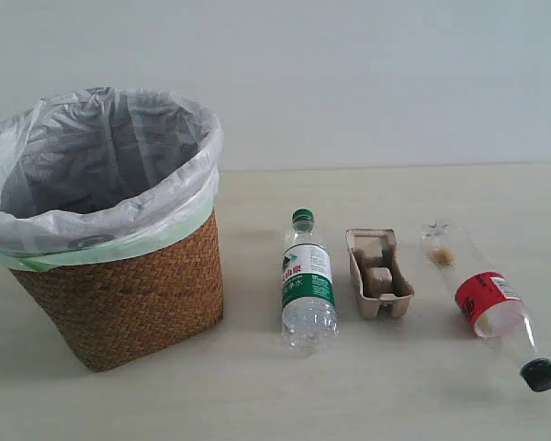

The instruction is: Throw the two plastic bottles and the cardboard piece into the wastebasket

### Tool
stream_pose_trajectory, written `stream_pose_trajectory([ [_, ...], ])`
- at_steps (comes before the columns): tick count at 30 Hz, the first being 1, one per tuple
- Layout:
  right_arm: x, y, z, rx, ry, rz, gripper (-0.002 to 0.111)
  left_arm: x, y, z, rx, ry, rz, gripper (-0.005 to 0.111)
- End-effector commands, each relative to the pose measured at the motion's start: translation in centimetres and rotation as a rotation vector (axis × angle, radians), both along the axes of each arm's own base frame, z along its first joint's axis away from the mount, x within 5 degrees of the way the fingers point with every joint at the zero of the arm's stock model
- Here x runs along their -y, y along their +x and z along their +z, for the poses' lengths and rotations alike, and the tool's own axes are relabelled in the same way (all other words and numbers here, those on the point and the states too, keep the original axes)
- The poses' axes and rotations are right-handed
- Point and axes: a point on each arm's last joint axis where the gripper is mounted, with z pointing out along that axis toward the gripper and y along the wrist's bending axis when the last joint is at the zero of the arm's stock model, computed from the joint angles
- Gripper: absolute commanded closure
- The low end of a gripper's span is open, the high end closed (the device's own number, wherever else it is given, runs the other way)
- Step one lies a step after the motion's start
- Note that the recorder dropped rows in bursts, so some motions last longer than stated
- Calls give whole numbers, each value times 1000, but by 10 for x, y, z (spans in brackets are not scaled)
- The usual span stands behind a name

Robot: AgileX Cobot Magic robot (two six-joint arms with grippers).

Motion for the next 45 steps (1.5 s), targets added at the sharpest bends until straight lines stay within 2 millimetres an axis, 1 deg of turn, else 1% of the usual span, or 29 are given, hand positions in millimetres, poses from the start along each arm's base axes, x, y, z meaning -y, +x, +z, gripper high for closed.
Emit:
stream_pose_trajectory([
  [1,0,2,18,199,-5,-5,108,0,0,-1,4,-19,7,103],
  [5,0,0,35,381,10,-5,108,0,0,-1,4,-19,7,103],
  [11,0,-4,50,561,24,-5,108,0,0,-1,4,-19,7,103],
  [14,1,-7,57,639,67,0,108,0,0,-1,4,-19,7,103],
  [19,1,-12,67,749,202,25,108,0,0,-1,4,-19,7,103],
  [22,1,-13,70,763,235,32,108,0,0,-1,4,-19,7,103],
  [25,1,-17,83,794,255,39,108,0,0,-1,4,-19,7,103],
  [27,1,-19,92,765,273,39,108,0,0,-1,4,-19,7,103],
  [32,2,-23,119,628,221,16,108,0,0,-1,4,-19,7,103],
  [37,1,-14,155,566,213,9,108,0,0,-1,4,-19,7,103],
  [38,1,-9,162,545,212,7,107,0,0,-1,4,-19,7,103],
  [40,0,-1,174,519,208,5,100,0,0,-1,4,-19,7,103],
  [41,0,11,186,478,204,1,86,0,0,-1,4,-19,7,103],
  [42,-1,18,189,440,194,-3,76,0,0,-1,4,-19,7,103],
  [43,-2,33,194,368,171,-9,54,0,0,-1,4,-19,7,103],
  [44,-2,39,197,337,157,-11,42,0,0,-1,4,-19,7,103],
  [45,-4,58,198,249,127,-16,14,0,0,-1,4,-19,7,103],
])
